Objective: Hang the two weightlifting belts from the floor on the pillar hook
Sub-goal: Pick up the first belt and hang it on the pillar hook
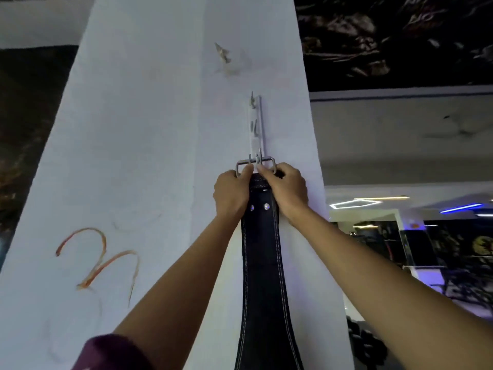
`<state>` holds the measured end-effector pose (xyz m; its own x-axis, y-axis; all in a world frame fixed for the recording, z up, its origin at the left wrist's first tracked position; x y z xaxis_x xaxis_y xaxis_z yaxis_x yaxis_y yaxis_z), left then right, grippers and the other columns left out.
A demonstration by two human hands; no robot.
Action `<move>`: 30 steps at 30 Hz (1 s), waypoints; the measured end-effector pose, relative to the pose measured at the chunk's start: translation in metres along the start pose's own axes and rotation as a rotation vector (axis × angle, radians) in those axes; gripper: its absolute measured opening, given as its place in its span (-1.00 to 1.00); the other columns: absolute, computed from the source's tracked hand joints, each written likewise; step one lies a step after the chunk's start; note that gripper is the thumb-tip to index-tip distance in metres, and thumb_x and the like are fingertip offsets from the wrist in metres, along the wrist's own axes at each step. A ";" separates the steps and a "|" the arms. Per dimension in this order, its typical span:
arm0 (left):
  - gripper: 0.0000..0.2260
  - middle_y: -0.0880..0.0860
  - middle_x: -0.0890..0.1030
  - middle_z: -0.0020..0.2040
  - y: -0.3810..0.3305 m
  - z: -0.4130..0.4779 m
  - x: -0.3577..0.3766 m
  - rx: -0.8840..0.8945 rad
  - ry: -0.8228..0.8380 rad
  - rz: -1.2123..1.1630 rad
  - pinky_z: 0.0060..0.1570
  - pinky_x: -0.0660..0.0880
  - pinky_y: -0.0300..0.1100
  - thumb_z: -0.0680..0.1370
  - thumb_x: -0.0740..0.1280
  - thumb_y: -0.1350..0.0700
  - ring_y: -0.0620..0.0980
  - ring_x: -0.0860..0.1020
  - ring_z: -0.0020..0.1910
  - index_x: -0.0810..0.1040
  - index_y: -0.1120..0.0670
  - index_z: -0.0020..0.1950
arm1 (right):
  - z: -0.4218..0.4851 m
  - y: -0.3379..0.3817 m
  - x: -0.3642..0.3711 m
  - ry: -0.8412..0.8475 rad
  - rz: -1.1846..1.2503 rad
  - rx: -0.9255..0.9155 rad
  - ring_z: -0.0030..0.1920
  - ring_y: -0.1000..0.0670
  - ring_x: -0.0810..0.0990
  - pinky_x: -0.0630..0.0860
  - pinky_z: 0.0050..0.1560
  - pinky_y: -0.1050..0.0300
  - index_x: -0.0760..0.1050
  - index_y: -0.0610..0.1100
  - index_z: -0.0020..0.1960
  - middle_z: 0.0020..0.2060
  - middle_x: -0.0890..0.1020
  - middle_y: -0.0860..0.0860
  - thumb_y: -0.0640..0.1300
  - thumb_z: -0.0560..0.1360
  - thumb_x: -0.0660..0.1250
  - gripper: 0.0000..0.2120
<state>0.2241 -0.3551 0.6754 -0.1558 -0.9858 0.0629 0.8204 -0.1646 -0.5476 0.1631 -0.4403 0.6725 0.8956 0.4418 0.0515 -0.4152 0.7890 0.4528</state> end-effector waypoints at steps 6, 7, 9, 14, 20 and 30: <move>-0.76 0.17 0.61 -0.14 -0.003 0.024 -0.009 -0.190 0.151 -0.216 -0.19 0.60 -0.06 0.44 0.39 0.04 0.11 0.60 -0.23 0.55 0.23 -0.12 | 0.014 0.012 0.003 -0.004 0.193 0.294 -0.24 -0.10 0.55 0.54 -0.12 0.03 0.47 -0.10 -0.35 -0.41 0.54 0.00 -0.07 0.34 0.40 -0.83; -0.75 0.16 0.58 -0.14 -0.001 0.021 -0.009 -0.170 0.181 -0.246 -0.20 0.57 -0.08 0.46 0.37 0.02 0.09 0.58 -0.22 0.52 0.21 -0.09 | 0.010 0.013 0.004 -0.001 0.205 0.263 -0.21 -0.09 0.55 0.51 -0.14 0.06 0.48 -0.11 -0.29 -0.39 0.54 0.00 -0.08 0.37 0.38 -0.85; -0.67 0.11 0.56 -0.10 0.006 0.001 -0.008 -0.088 0.177 -0.245 -0.17 0.54 -0.12 0.54 0.27 -0.02 0.04 0.56 -0.16 0.49 0.24 0.08 | -0.007 0.006 0.006 0.025 0.208 0.143 -0.08 -0.09 0.57 0.47 -0.10 0.11 0.51 -0.12 -0.03 -0.19 0.60 -0.04 -0.05 0.47 0.30 -0.84; -0.73 0.03 0.62 0.11 0.054 -0.096 -0.016 0.098 0.243 -0.201 0.07 0.50 -0.23 0.59 0.18 0.09 0.00 0.59 0.05 0.51 0.13 0.23 | -0.102 -0.038 -0.015 0.212 0.289 0.057 0.11 0.08 0.59 0.50 0.20 0.20 0.29 -0.02 0.39 0.15 0.59 0.02 -0.29 0.50 0.25 -0.51; -0.86 0.01 0.68 -0.18 0.149 -0.252 -0.058 -0.315 0.318 -0.377 -0.15 0.57 -0.24 0.53 0.32 0.22 -0.08 0.63 -0.20 0.64 0.21 0.00 | -0.273 -0.121 -0.054 0.213 0.392 0.421 -0.09 0.10 0.66 0.57 -0.01 0.24 0.57 -0.13 0.05 -0.10 0.69 0.03 -0.26 0.47 0.31 -0.82; -0.85 0.04 0.59 -0.20 0.198 -0.349 -0.095 -0.672 0.450 -0.299 -0.10 0.50 -0.17 0.55 0.31 0.12 -0.07 0.55 -0.19 0.61 0.18 -0.05 | -0.368 -0.144 -0.068 0.176 0.231 0.796 0.13 -0.10 0.56 0.42 0.23 -0.03 0.49 -0.29 0.19 0.24 0.54 -0.22 -0.04 0.53 0.24 -0.64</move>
<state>0.2089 -0.2827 0.2699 -0.6331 -0.7737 0.0245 0.2326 -0.2202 -0.9473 0.1029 -0.4269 0.2760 0.7369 0.6669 0.1105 -0.2898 0.1641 0.9429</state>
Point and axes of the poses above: each hand's wrist, its own z-axis towards the middle knuckle, its own x-axis out of the palm, y = z × x, the point moved 1 cm from there along z, towards the middle knuckle
